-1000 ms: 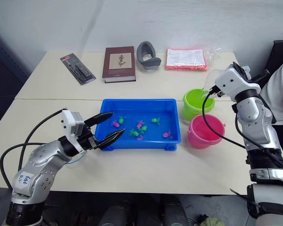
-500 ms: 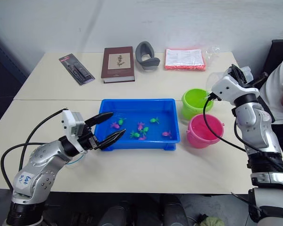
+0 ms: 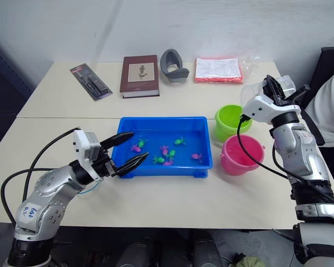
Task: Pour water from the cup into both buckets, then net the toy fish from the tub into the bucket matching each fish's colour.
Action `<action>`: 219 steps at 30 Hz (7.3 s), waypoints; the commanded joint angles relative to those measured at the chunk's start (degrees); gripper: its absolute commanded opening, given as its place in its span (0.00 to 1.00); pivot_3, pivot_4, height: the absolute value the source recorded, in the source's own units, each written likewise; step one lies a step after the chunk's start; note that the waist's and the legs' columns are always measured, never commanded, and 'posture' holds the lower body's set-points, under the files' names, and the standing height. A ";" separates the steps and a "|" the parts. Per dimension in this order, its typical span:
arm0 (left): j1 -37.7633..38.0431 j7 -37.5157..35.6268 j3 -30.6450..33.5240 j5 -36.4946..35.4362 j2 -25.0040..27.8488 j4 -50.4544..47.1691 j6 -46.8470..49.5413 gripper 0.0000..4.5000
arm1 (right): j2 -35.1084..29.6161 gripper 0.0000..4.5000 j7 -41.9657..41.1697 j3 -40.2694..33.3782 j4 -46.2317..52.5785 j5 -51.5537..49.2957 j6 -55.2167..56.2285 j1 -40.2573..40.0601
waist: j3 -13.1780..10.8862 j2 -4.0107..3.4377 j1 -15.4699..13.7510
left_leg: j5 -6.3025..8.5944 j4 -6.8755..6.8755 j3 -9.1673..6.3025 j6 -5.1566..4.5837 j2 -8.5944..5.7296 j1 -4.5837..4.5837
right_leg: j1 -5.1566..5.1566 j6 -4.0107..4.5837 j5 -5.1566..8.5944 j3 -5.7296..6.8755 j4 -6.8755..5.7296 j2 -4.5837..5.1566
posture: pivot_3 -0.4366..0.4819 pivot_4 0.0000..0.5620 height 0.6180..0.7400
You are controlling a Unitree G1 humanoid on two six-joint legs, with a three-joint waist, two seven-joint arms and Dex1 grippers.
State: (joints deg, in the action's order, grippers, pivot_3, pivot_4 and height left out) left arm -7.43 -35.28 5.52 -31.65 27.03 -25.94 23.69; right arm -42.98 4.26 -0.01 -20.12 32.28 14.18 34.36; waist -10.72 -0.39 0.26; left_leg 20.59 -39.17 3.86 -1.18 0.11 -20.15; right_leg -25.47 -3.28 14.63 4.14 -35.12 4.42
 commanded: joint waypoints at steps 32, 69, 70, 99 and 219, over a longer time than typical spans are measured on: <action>1.38 -4.42 -0.78 -3.90 2.65 -3.69 1.73 1.00 | 23.19 0.00 -10.00 -41.32 8.85 -62.44 -34.68 -13.81 | 0.05 0.04 1.16 | -0.01 -0.01 0.21 -0.22 -0.11 0.08 | 0.02 -0.05 -0.03 -0.41 -0.42 0.06 | 0.48 0.27 1.00; 33.60 -4.06 30.74 0.85 4.65 -3.17 -9.64 1.00 | -2.47 0.98 -66.72 -29.56 36.97 -71.07 -24.97 -42.33 | -0.25 0.78 0.49 | 0.41 0.20 0.25 -0.62 0.03 0.78 | 0.42 0.08 0.06 -0.52 -0.14 -0.03 | 0.48 0.27 1.00; 34.57 -2.37 33.65 1.02 2.77 -1.92 -11.16 1.00 | -2.48 0.98 -68.43 -27.48 37.82 -70.66 -23.89 -41.80 | -0.28 0.84 0.34 | 0.42 0.20 0.25 -0.63 0.03 0.78 | 0.43 0.08 0.06 -0.51 -0.12 -0.02 | 0.48 0.27 1.00; 14.61 41.48 33.49 2.75 -3.16 -7.93 39.89 1.00 | 5.63 0.98 -76.43 -9.92 35.42 -64.89 -7.55 -29.95 | -0.22 1.35 -1.63 | 0.99 0.15 0.15 -0.79 0.13 0.90 | 0.80 0.13 0.07 -0.24 0.35 0.10 | 0.48 0.27 1.00; -33.89 -28.89 4.54 -6.99 15.10 19.06 16.55 0.99 | 2.78 0.00 -51.39 0.24 47.32 -86.99 -75.63 2.45 | -0.39 0.84 -0.02 | 0.35 -0.79 -0.27 -0.49 -0.08 -0.42 | -0.06 -0.16 -0.10 0.17 -0.38 0.18 | 0.48 0.27 1.00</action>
State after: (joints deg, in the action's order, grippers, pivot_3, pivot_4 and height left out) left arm -41.40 -64.46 5.39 -36.09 40.27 -7.56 38.63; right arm -39.02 -46.11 3.16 25.00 -54.51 -63.12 37.08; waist -11.11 0.45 0.24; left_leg 20.96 -39.96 3.59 -1.66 0.04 -20.57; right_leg -25.53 -3.44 14.54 4.31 -35.50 4.60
